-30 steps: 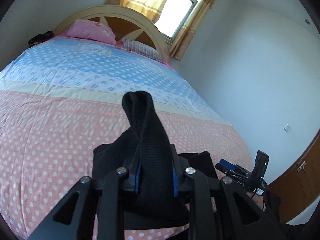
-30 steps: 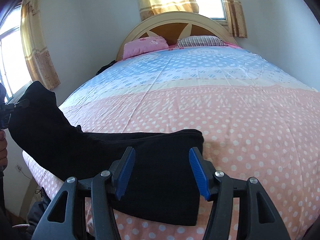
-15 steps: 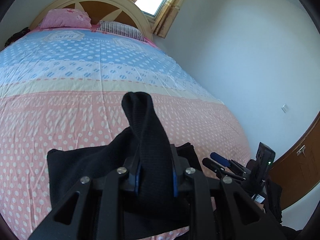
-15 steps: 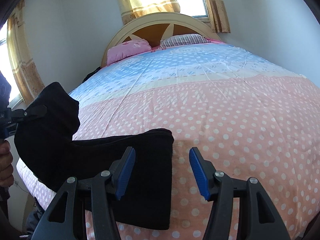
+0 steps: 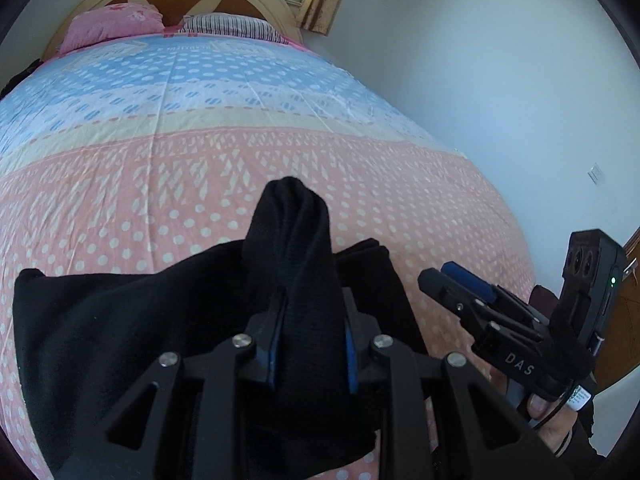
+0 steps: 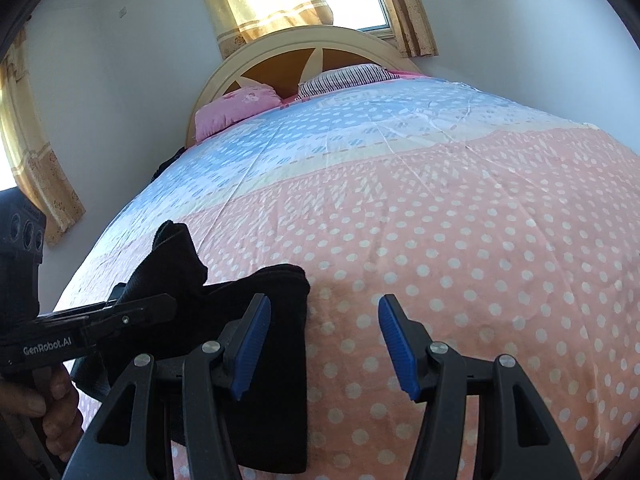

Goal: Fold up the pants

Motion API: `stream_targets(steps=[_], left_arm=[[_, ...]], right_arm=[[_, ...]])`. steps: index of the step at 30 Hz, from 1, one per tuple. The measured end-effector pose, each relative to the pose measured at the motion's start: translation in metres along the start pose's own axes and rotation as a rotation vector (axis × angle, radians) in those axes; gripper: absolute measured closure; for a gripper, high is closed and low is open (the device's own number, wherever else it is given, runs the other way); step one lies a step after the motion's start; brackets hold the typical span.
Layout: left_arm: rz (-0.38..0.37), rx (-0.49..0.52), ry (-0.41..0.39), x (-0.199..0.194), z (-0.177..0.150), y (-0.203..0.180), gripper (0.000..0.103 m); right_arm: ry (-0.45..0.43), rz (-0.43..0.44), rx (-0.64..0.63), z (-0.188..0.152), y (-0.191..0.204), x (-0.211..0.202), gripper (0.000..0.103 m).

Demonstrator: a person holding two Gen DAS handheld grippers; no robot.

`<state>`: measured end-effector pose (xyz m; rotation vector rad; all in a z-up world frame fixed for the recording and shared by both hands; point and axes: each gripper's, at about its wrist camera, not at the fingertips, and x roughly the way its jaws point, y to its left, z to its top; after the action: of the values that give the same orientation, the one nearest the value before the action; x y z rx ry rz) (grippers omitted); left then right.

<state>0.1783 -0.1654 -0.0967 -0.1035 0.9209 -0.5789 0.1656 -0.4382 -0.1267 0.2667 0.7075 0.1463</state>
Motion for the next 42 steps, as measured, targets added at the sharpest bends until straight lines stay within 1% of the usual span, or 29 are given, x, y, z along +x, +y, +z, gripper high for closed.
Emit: stream_targets(steps=[2, 4, 5, 7, 9, 11, 12, 13, 14, 15, 16, 17, 19, 20, 22, 24, 26, 27, 28, 29, 30, 33, 35, 37, 40, 42], left_arm=[[0.003, 0.024, 0.007, 0.004, -0.001, -0.008, 0.075], [-0.021, 0.025, 0.022, 0.006, -0.003, -0.013, 0.071], [-0.042, 0.025, 0.023, 0.004, -0.005, -0.016, 0.071], [-0.057, 0.04, 0.018, -0.001, -0.006, -0.023, 0.065], [-0.057, 0.059, -0.004, -0.01, -0.006, -0.03, 0.06], [-0.058, 0.077, -0.049, -0.024, -0.006, -0.032, 0.056], [-0.043, 0.091, -0.074, -0.032, -0.006, -0.032, 0.049], [-0.012, 0.107, -0.105, -0.041, -0.006, -0.029, 0.039], [0.034, 0.117, -0.138, -0.049, -0.008, -0.025, 0.035], [0.082, 0.124, -0.166, -0.054, -0.009, -0.02, 0.029], [0.121, 0.133, -0.191, -0.059, -0.011, -0.015, 0.028], [0.163, 0.145, -0.21, -0.062, -0.014, -0.008, 0.028], [0.273, 0.153, -0.224, -0.063, -0.018, 0.008, 0.025], [0.306, 0.136, -0.216, -0.063, -0.022, 0.019, 0.025], [0.321, 0.078, -0.202, -0.061, -0.025, 0.041, 0.025], [0.336, 0.024, -0.185, -0.059, -0.032, 0.06, 0.025], [0.36, 0.004, -0.175, -0.056, -0.037, 0.071, 0.025], [0.363, 0.001, -0.169, -0.056, -0.04, 0.075, 0.025], [0.362, -0.002, -0.164, -0.054, -0.041, 0.077, 0.025], [0.357, -0.007, -0.157, -0.052, -0.042, 0.079, 0.025], [0.35, -0.009, -0.153, -0.051, -0.044, 0.08, 0.025], [0.345, -0.008, -0.144, -0.049, -0.046, 0.081, 0.025], [0.338, -0.008, -0.149, -0.049, -0.046, 0.081, 0.025], [0.332, -0.009, -0.151, -0.05, -0.046, 0.081, 0.025], [0.337, -0.007, -0.148, -0.048, -0.048, 0.081, 0.025], [0.336, -0.01, -0.141, -0.045, -0.048, 0.083, 0.025]], right_arm=[[0.01, 0.002, 0.034, 0.0, -0.007, 0.003, 0.045], [0.013, 0.0, 0.056, -0.001, -0.012, 0.005, 0.045], [0.011, 0.0, 0.063, -0.001, -0.014, 0.005, 0.045], [0.011, 0.007, 0.075, -0.001, -0.016, 0.005, 0.045], [0.013, 0.023, 0.083, -0.002, -0.016, 0.004, 0.045], [0.023, 0.069, 0.099, -0.002, -0.015, 0.002, 0.045], [0.025, 0.099, 0.108, -0.002, -0.014, 0.0, 0.045], [0.021, 0.13, 0.116, -0.001, -0.012, -0.004, 0.045], [0.017, 0.161, 0.123, 0.001, -0.009, -0.008, 0.044], [0.021, 0.192, 0.128, 0.002, -0.005, -0.012, 0.038], [0.026, 0.225, 0.131, 0.003, 0.0, -0.015, 0.031], [0.033, 0.255, 0.126, 0.004, 0.007, -0.018, 0.028], [0.065, 0.296, 0.083, 0.002, 0.026, -0.022, 0.027], [0.081, 0.29, 0.051, 0.0, 0.036, -0.022, 0.027], [0.113, 0.253, 0.001, -0.007, 0.052, -0.019, 0.027], [0.157, 0.264, -0.008, -0.014, 0.06, -0.008, 0.027], [0.176, 0.23, -0.006, -0.019, 0.061, 0.001, 0.028], [0.185, 0.222, -0.001, -0.021, 0.059, 0.005, 0.037], [0.206, 0.233, 0.006, -0.022, 0.058, 0.01, 0.057], [0.227, 0.251, 0.015, -0.023, 0.056, 0.013, 0.069], [0.227, 0.255, 0.02, -0.023, 0.055, 0.013, 0.084], [0.179, 0.296, 0.001, -0.019, 0.057, 0.001, 0.086], [0.121, 0.322, -0.022, -0.013, 0.059, -0.014, 0.086], [0.079, 0.323, -0.034, -0.011, 0.058, -0.028, 0.087], [0.078, 0.291, -0.011, -0.014, 0.046, -0.034, 0.086], [0.121, 0.266, 0.014, -0.022, 0.034, -0.028, 0.086]])
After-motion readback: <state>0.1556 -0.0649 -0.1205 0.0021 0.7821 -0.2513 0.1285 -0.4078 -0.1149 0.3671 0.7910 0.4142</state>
